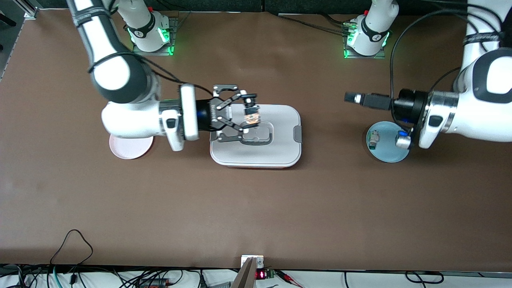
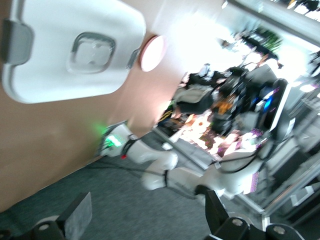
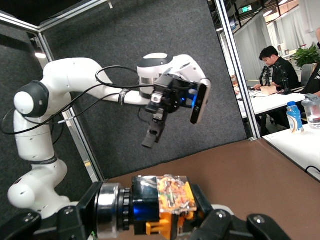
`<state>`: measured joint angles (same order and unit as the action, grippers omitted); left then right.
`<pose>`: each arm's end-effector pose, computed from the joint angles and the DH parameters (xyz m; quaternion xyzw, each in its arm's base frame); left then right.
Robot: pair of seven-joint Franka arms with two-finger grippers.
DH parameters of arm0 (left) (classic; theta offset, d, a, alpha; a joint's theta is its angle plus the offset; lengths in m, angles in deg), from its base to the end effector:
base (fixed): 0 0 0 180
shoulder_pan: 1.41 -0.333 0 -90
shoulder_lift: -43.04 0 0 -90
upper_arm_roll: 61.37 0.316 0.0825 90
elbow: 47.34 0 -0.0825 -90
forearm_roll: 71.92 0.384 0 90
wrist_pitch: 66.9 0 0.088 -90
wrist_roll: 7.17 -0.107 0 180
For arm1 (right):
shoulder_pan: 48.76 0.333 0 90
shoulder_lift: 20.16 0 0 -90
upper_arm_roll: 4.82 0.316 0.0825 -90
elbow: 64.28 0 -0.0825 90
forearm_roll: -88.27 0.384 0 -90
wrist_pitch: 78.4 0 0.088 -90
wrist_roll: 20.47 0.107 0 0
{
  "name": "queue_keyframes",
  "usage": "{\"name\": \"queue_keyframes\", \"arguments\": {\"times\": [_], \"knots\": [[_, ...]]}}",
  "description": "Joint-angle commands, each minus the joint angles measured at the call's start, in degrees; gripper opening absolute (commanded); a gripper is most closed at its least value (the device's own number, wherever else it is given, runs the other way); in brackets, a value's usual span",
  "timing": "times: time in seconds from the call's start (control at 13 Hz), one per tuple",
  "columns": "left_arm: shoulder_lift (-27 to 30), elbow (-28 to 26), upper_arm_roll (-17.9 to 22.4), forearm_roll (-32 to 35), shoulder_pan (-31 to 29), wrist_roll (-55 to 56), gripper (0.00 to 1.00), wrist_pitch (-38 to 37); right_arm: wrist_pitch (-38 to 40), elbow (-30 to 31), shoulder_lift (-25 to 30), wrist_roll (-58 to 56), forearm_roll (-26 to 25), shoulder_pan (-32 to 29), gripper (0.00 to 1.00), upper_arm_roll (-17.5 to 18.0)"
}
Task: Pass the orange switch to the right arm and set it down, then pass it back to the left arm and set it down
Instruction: 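Bring the left gripper to the switch held by the right gripper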
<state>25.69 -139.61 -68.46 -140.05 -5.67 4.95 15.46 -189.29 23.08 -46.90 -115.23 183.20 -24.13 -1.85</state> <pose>0.6110 -0.1301 0.4982 0.7876 0.1206 -0.2666 0.5423 0.6030 0.3847 0.4548 -0.5698 -0.4478 -0.3642 0.5850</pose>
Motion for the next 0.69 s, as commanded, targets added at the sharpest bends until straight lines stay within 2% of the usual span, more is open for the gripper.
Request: {"name": "queue_keyframes", "arguments": {"times": [0.0,0.15,0.31,0.62], "knots": [[1.88,-5.52,-1.86,-8.21,0.04,-0.25,1.0,7.96,-5.72,-1.4,-1.04,-0.17,5.16,4.36,0.27,-0.33],[1.89,-8.61,-4.5,-12.71,-0.05,-7.15,1.0,14.3,-7.85,-2.55,-2.09,0.36,5.96,5.42,0.26,-0.33],[1.97,-10.81,-5.65,-16.49,-0.05,-13.06,1.0,16.78,-7.85,-3.52,-2.71,0.45,6.23,5.34,0.26,-0.33],[2.15,-12.04,-12.14,-19.83,-0.05,-13.53,1.0,25.64,-9.34,-3.52,-2.89,0.45,6.14,5.51,0.26,-0.33]]}}
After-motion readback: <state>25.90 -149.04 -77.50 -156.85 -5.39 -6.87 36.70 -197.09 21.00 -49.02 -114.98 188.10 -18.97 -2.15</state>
